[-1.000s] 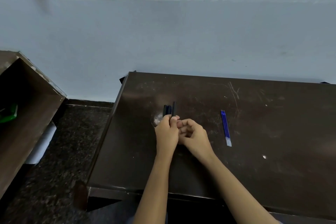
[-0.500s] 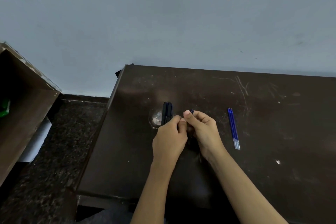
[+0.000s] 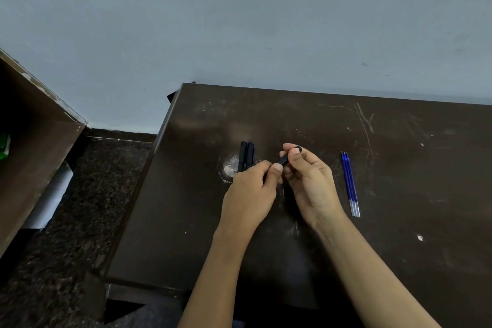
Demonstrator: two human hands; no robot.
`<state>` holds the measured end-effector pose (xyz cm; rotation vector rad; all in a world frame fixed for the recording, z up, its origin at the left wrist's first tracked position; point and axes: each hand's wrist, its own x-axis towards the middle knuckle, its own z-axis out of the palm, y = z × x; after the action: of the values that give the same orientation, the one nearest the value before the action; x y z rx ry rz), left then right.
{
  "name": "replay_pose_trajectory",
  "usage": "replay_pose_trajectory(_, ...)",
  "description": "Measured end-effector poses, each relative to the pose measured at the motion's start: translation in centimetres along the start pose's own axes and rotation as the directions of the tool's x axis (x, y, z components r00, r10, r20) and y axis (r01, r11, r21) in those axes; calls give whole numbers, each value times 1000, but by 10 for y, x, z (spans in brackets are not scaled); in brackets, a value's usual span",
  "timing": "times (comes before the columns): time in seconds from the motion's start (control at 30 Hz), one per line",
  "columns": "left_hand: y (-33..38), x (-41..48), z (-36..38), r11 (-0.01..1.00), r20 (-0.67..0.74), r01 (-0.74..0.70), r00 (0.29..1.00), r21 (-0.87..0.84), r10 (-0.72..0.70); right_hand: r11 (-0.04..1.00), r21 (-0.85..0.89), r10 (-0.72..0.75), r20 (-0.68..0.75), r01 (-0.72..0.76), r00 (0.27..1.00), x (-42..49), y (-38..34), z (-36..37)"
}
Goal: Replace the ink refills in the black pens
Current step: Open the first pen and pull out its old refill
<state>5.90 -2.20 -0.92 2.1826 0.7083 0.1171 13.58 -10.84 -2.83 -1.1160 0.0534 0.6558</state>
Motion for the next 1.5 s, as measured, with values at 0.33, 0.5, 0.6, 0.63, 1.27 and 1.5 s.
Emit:
replay_pose_trajectory(0.33,-7,4,-21,959,-249,159,944,-235,-218,900,-433,-118,-114,58,986,7,-5,-15)
replay_pose_trajectory(0.5,-5,5,-17,961,-317,72,935,-269,-158,511,-854,-68,68,93,995,-4,14,-5)
replay_pose_trajectory(0.6,-10,5,-14,965,-283,85,947,-246,-155,346,-921,-97,157,181,983,-4,19,-6)
replay_pose_trajectory(0.63,-11,5,-14,964,-268,96,949,-248,-164,341,-918,-109,175,202,978,-5,21,-6)
replay_pose_trajectory(1.27,-8,4,9,969,72,50,997,-244,-34,974,-223,31,37,-22,999,2,7,-8)
replay_pose_trajectory(1.5,-2,5,9,946,112,123,989,-301,-93,992,-55,119,100,-114,988,5,7,-11)
